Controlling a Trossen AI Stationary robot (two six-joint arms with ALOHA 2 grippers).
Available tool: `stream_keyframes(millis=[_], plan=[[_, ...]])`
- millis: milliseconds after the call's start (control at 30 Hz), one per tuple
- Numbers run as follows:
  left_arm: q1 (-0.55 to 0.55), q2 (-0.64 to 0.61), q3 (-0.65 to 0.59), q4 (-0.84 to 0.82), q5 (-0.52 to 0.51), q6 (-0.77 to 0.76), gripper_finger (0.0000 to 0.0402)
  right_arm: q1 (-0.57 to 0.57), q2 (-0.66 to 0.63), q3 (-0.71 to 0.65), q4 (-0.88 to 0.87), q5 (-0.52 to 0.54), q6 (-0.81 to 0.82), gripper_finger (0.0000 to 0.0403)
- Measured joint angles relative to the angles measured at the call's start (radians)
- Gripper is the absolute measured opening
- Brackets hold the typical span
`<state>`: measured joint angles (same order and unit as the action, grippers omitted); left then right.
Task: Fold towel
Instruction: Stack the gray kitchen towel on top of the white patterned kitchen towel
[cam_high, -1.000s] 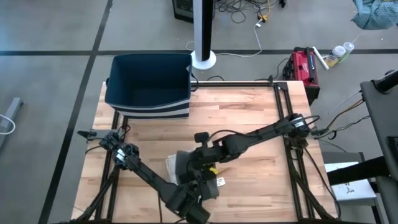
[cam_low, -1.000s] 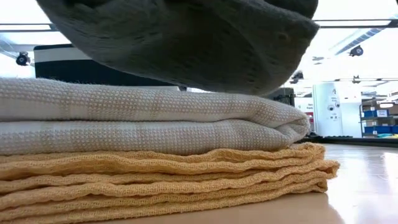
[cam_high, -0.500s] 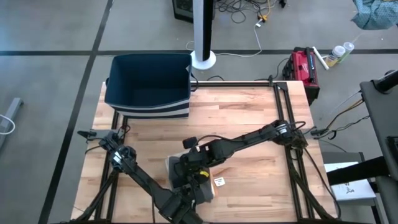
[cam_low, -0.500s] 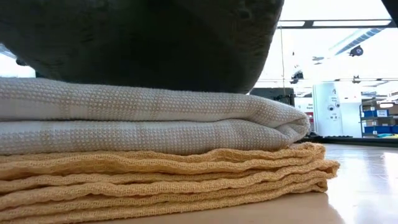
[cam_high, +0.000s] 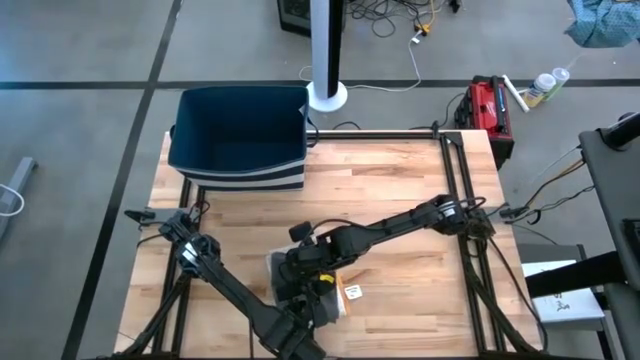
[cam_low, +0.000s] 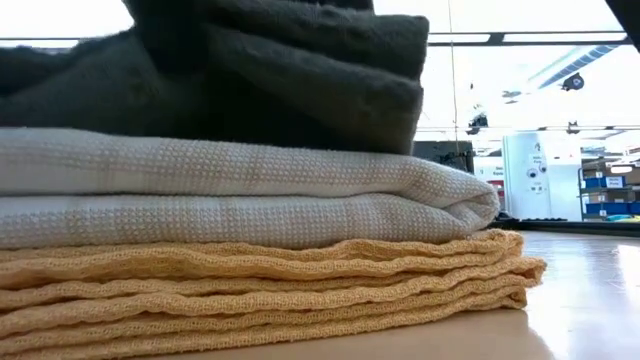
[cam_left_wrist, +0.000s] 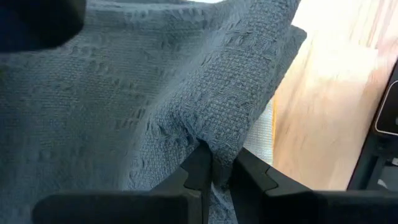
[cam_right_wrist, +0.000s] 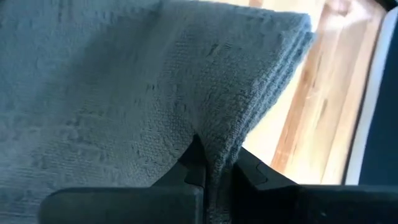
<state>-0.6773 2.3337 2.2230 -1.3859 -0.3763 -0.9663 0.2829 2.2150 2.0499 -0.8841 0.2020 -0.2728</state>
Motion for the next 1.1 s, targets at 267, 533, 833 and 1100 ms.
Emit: stream_keyframes(millis=[267, 533, 833, 1100], plan=[[0.004, -0.001, -0.067, 0.128, -0.015, 0.057, 0.0036, 0.0, 0.028, 0.003, 0.024, 0.004, -0.089, 0.0021], [0.008, -0.003, -0.06, 0.12, -0.06, 0.078, 0.0036, -0.001, 0.014, 0.004, 0.026, 0.029, -0.167, 0.0023], [0.008, -0.008, -0.032, 0.116, -0.086, 0.122, 0.0036, 0.003, -0.013, 0.004, 0.027, 0.035, -0.254, 0.002], [0.013, -0.005, -0.037, 0.126, -0.082, 0.145, 0.0036, 0.002, 0.004, 0.004, 0.031, -0.02, -0.262, 0.0019]])
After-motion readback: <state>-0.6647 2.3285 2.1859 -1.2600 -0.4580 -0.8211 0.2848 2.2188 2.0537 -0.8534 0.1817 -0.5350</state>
